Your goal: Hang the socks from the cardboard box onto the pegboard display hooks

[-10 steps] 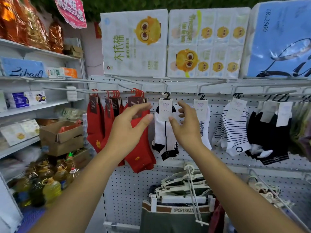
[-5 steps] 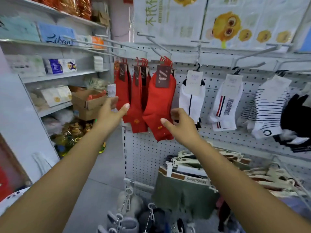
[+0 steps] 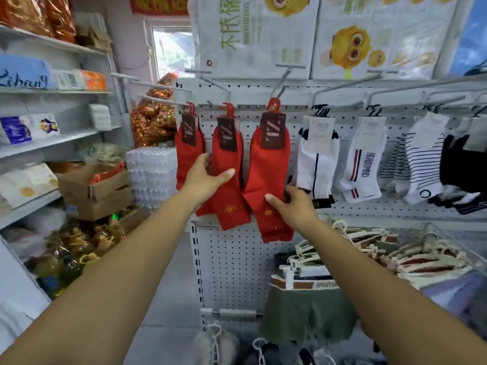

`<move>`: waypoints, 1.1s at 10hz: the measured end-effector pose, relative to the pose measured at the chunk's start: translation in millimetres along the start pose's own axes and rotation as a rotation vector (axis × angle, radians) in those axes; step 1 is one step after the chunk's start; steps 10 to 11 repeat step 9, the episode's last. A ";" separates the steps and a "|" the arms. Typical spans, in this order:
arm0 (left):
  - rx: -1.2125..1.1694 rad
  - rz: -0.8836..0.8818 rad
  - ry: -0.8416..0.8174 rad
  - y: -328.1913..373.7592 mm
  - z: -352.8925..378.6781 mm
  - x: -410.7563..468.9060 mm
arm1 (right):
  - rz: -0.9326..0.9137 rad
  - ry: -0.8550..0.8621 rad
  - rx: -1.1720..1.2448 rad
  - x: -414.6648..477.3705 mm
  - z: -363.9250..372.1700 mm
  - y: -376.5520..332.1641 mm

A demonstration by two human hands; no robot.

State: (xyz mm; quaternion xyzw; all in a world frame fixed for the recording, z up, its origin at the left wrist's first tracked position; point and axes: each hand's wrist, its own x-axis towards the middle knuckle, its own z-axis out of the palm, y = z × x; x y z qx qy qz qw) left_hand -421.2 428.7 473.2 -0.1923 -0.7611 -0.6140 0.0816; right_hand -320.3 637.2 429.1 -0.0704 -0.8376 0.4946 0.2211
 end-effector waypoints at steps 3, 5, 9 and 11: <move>-0.074 0.029 -0.066 -25.9 6.4 16.8 | 0.037 0.087 -0.086 3.7 -7.8 16.6; -0.079 -0.043 -0.124 -56.0 7.6 2.7 | 0.068 0.074 -0.109 -5.3 4.5 27.5; -0.062 -0.225 0.133 -48.9 8.2 -64.4 | -0.004 0.080 -0.100 -50.5 -29.9 28.0; -0.062 -0.225 0.133 -48.9 8.2 -64.4 | -0.004 0.080 -0.100 -50.5 -29.9 28.0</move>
